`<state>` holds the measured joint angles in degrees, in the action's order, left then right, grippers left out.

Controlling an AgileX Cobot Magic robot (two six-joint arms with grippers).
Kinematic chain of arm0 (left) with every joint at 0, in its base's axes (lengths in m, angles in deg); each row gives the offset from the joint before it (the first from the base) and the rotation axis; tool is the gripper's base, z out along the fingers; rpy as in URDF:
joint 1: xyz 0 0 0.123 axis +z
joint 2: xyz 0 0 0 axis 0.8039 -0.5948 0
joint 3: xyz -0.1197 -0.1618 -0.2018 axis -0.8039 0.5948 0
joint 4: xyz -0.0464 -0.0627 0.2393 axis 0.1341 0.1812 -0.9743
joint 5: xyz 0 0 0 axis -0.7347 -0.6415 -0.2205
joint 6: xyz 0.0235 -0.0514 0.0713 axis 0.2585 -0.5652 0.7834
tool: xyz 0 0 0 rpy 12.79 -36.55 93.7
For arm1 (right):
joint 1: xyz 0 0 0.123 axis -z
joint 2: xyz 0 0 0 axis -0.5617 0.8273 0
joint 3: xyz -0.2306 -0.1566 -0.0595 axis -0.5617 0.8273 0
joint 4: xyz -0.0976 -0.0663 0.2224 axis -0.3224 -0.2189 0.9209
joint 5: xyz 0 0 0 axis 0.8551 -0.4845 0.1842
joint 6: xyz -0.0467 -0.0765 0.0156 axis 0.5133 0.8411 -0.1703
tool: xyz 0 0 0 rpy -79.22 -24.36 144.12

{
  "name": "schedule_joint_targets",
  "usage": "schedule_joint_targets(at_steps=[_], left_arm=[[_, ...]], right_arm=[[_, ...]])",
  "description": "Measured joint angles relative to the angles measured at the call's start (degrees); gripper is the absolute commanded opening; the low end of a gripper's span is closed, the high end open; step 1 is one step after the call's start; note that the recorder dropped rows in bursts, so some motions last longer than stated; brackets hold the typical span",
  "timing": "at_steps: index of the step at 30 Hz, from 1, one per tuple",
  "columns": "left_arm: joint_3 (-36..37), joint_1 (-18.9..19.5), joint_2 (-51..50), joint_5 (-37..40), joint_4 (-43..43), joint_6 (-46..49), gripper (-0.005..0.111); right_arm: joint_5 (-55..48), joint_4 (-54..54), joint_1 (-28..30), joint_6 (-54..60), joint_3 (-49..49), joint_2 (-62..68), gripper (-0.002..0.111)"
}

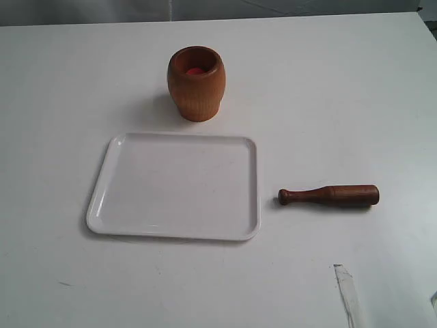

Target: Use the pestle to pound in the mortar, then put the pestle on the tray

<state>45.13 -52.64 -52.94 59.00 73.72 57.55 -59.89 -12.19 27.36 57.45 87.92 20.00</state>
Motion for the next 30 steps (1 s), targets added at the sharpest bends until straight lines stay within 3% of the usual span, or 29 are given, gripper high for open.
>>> schedule_joint_targets(at_steps=[21, 30], left_arm=[[0.0, 0.0, 0.0, 0.0, 0.0, 0.0, 0.000], [0.0, 0.0, 0.0, 0.0, 0.0, 0.0, 0.000]], right_arm=[[0.0, 0.0, 0.0, 0.0, 0.0, 0.0, 0.000], [9.0, 1.0, 0.0, -2.6, 0.0, 0.0, 0.000]])
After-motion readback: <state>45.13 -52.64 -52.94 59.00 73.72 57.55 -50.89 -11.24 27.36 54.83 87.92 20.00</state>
